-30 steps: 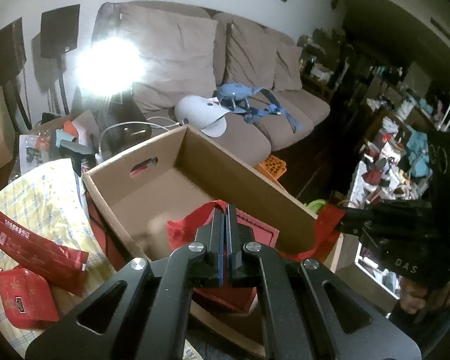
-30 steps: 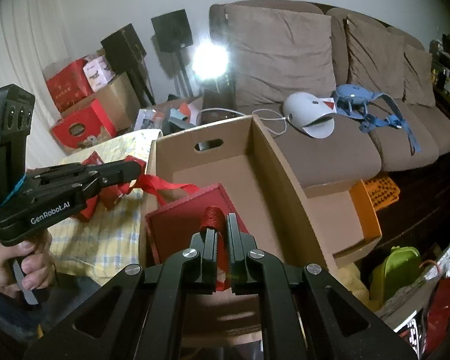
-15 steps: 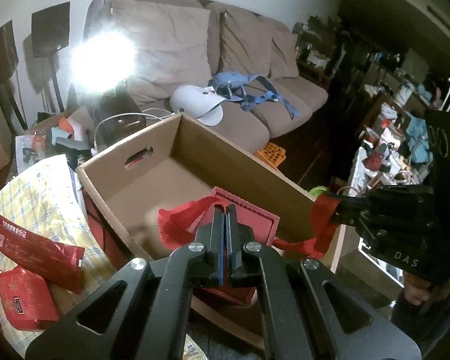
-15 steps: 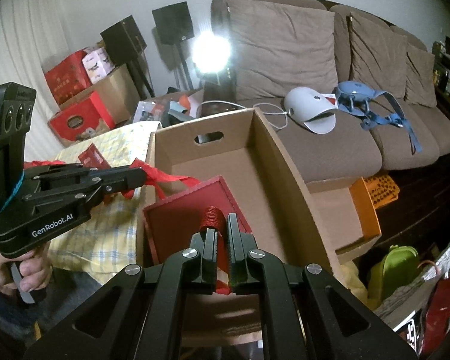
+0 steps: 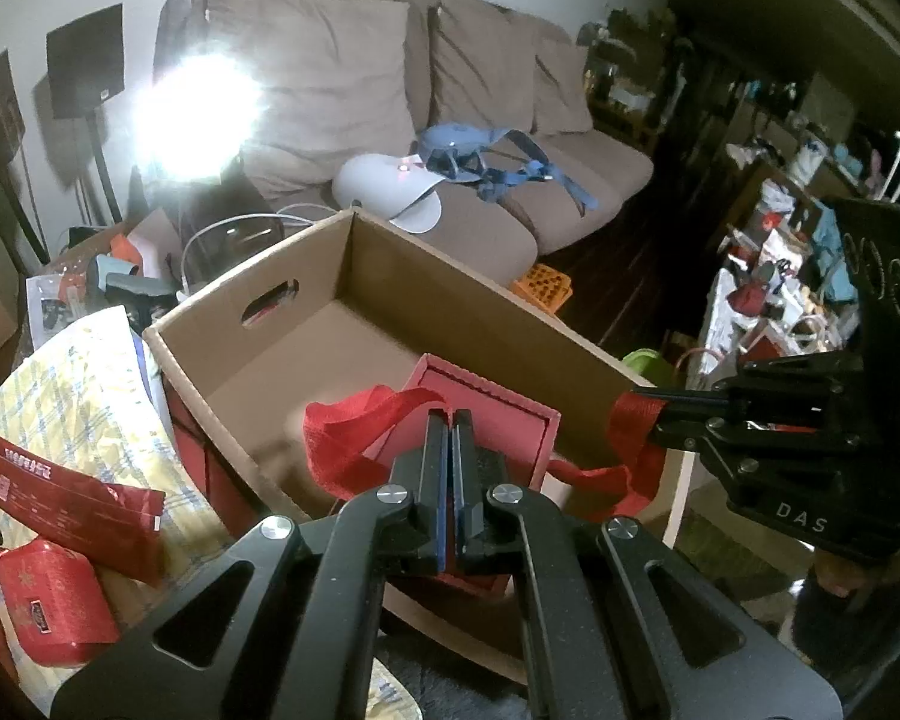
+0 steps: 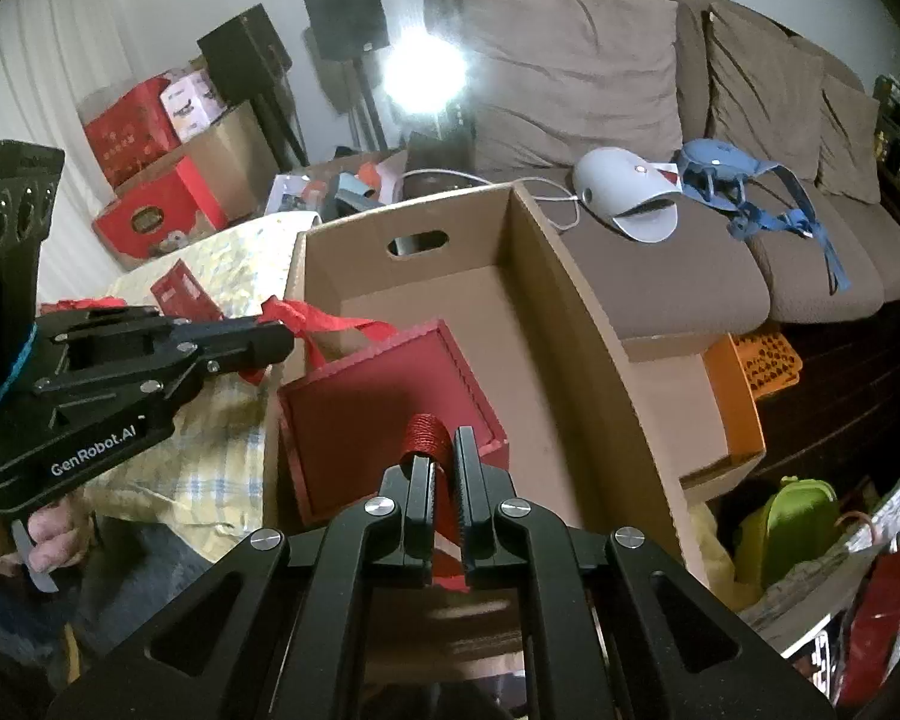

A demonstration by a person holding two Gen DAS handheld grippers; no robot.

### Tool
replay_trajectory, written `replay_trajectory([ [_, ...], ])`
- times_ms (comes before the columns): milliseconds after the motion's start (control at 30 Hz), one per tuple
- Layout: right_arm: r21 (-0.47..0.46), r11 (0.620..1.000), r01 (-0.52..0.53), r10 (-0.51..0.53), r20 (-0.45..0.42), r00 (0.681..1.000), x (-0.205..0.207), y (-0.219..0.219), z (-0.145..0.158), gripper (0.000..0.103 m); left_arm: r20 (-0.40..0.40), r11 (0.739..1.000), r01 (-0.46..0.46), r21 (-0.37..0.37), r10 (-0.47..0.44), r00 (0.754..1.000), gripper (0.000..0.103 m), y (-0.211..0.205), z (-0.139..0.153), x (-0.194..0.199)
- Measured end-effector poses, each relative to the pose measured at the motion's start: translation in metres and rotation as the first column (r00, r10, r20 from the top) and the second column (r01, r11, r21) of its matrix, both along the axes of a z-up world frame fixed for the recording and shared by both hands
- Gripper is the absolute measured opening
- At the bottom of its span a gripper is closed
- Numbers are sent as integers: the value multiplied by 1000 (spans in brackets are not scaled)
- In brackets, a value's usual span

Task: Organize objects
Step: 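Lower the red gift bag further until it rests inside the cardboard box, then open both grippers to release the red gift bag straps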

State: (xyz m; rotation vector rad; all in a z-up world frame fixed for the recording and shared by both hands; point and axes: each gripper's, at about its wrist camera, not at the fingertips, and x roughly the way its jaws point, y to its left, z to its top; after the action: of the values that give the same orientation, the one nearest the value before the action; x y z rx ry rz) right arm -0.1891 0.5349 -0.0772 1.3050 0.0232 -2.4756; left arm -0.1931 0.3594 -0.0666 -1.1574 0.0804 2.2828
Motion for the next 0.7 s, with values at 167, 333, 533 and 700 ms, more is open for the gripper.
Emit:
replay_trajectory([
  [167, 6, 1000, 16, -16, -2, 1000, -1, 0, -1, 6, 7, 1000, -1, -10, 1, 1000, 1, -1, -1, -2],
  [333, 12, 1000, 21, -21, 5, 1000, -2, 0, -2, 6, 21, 1000, -14, -15, 14, 1000, 2, -3, -4, -5],
  [533, 27, 998, 48, -48, 1, 999, -4, 1, -3, 33, 35, 999, -14, -33, 15, 999, 25, -2, -7, -5],
  [700, 33, 997, 65, -64, -28, 998, -2, 4, 3, 58, 10, 999, -48, -8, 48, 999, 67, -9, 0, -6],
])
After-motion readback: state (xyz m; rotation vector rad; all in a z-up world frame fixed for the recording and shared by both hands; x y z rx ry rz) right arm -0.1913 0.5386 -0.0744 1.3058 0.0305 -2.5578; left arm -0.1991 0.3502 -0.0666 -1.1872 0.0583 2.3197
